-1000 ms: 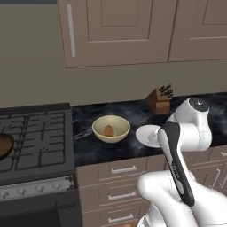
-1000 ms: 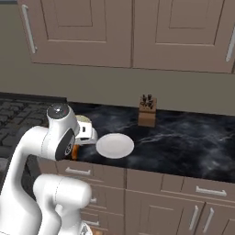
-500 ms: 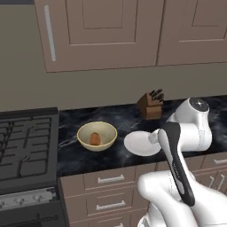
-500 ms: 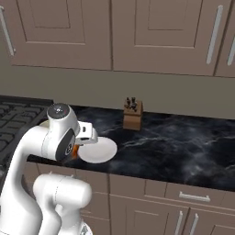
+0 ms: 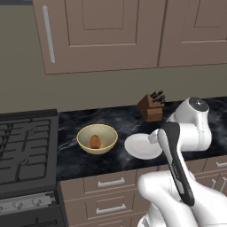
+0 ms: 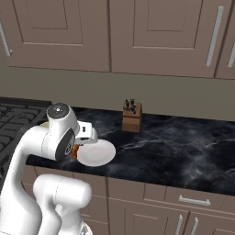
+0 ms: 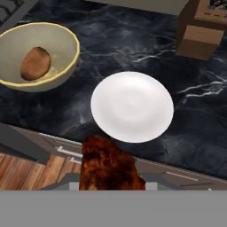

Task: Place the chicken drumstick on the plate and place the potato on the same plate.

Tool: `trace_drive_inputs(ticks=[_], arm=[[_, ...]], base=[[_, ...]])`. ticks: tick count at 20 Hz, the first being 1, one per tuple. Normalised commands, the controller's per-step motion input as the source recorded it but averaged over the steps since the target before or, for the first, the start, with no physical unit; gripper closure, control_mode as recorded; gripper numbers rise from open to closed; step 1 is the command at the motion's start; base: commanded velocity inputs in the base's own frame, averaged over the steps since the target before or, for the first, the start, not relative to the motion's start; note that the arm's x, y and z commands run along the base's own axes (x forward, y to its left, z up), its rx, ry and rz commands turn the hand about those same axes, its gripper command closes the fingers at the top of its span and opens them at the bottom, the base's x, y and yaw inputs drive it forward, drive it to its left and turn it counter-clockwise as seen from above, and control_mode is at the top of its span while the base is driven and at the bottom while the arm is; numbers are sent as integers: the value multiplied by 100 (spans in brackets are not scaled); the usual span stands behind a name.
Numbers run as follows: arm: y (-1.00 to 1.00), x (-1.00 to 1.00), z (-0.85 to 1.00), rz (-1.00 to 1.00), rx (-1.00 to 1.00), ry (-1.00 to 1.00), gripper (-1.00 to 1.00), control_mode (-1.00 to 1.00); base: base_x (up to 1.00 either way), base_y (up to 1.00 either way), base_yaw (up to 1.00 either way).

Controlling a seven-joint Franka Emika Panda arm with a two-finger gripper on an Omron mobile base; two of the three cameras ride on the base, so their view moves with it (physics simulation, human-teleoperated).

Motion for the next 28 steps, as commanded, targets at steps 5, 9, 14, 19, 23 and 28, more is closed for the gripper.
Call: trace_drive_inputs(ticks=[5, 9, 14, 19, 23, 28], arm=[[-4, 5, 0, 0, 0, 0, 100, -100], [-14, 37, -2, 0, 0, 0, 100, -100], [-19, 43, -17, 0, 0, 0, 100, -100], [-9, 24, -39, 0, 0, 0, 100, -100], [0, 38, -40, 0, 0, 0, 100, -100], [0, 42, -21, 0, 0, 0, 100, -100]], base=[[9, -16, 0], [0, 0, 0], [0, 0, 0], [0, 0, 0], [0, 0, 0], [0, 0, 0]])
